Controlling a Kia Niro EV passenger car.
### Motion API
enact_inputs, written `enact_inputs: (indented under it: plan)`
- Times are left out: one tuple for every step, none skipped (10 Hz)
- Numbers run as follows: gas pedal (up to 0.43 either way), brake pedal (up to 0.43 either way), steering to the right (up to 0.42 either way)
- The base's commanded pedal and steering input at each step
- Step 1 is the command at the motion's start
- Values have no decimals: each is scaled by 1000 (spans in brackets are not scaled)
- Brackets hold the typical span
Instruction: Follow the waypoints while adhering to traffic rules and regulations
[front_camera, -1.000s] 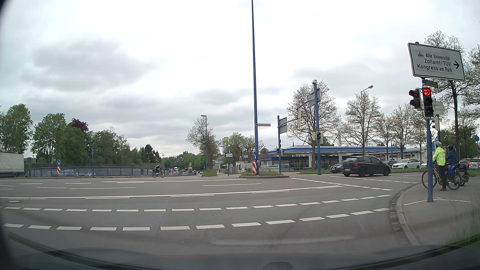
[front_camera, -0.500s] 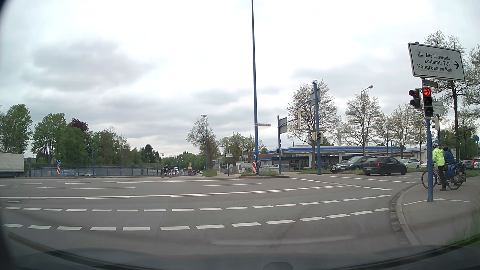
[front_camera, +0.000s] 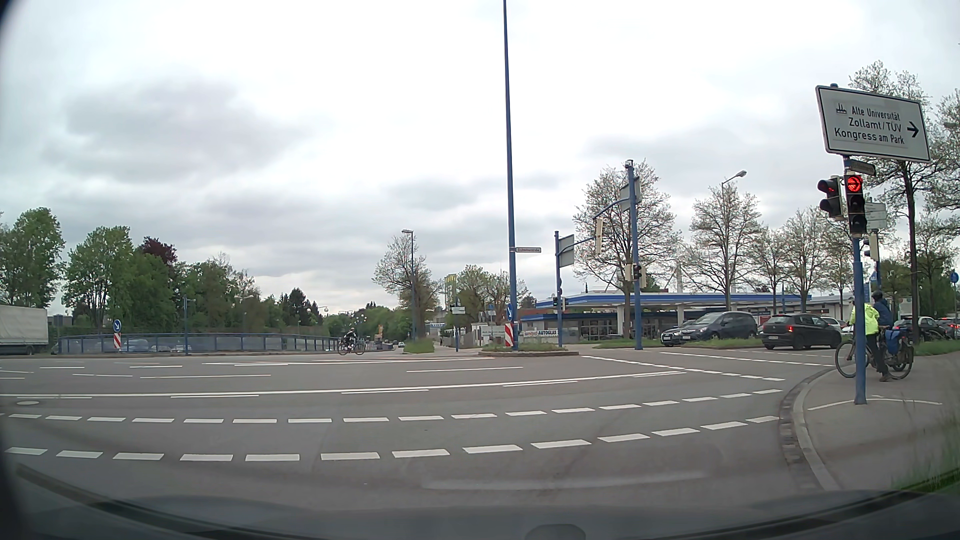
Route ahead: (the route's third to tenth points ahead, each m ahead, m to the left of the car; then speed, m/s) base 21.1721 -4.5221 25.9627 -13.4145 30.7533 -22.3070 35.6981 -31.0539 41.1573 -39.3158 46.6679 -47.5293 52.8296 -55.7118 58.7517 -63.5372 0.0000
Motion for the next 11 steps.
enact_inputs:
  plan:
    - [0,244,33]
    - [0,244,33]
    - [0,244,33]
    - [0,244,33]
    - [0,244,33]
    - [0,244,33]
    - [0,244,33]
    - [0,244,33]
    - [0,244,33]
    - [0,244,33]
    - [0,244,33]
